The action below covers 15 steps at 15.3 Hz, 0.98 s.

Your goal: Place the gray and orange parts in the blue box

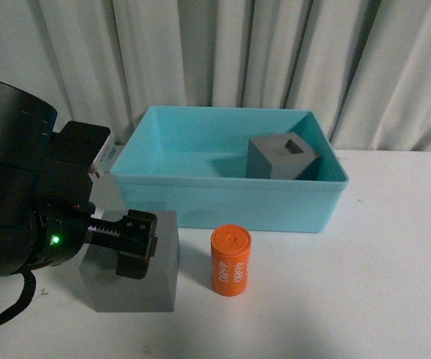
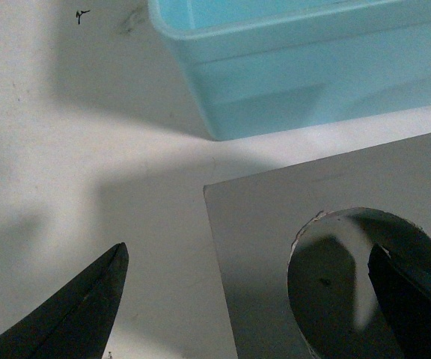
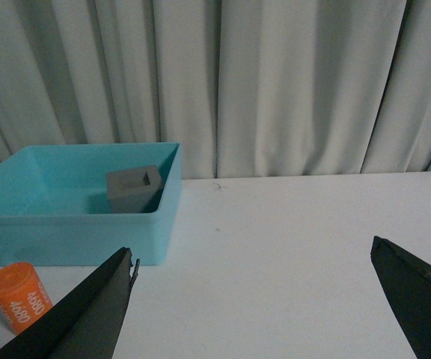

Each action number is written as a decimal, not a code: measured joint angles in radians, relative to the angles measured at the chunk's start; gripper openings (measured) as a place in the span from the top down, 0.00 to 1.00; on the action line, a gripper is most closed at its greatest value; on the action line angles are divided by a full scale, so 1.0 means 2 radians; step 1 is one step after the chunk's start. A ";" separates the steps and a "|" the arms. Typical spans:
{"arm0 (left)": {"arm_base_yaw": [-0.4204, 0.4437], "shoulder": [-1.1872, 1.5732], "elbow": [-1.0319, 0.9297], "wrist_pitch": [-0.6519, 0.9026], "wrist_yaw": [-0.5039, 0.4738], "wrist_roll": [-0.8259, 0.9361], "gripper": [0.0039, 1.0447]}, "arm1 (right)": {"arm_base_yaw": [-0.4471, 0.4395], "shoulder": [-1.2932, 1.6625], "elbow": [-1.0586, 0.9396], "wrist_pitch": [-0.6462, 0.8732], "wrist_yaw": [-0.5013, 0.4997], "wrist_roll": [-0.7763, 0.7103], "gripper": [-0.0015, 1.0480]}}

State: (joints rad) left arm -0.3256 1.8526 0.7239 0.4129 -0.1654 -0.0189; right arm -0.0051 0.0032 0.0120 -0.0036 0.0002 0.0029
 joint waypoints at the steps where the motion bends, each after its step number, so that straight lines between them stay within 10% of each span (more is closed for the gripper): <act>1: 0.000 0.000 0.000 -0.001 -0.001 0.000 0.13 | 0.000 0.000 0.000 0.000 0.000 0.000 0.06; 8: -0.003 -0.011 -0.013 -0.010 0.002 -0.006 0.78 | 0.000 0.000 0.000 0.000 0.000 0.000 0.06; 15: 0.031 -0.148 -0.006 -0.164 0.044 -0.039 0.83 | 0.000 0.000 0.000 0.000 0.000 0.000 0.06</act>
State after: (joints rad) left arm -0.2638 1.5566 0.7116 0.0845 -0.0780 -0.0971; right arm -0.0055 0.0032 0.0120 -0.0036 0.0002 0.0029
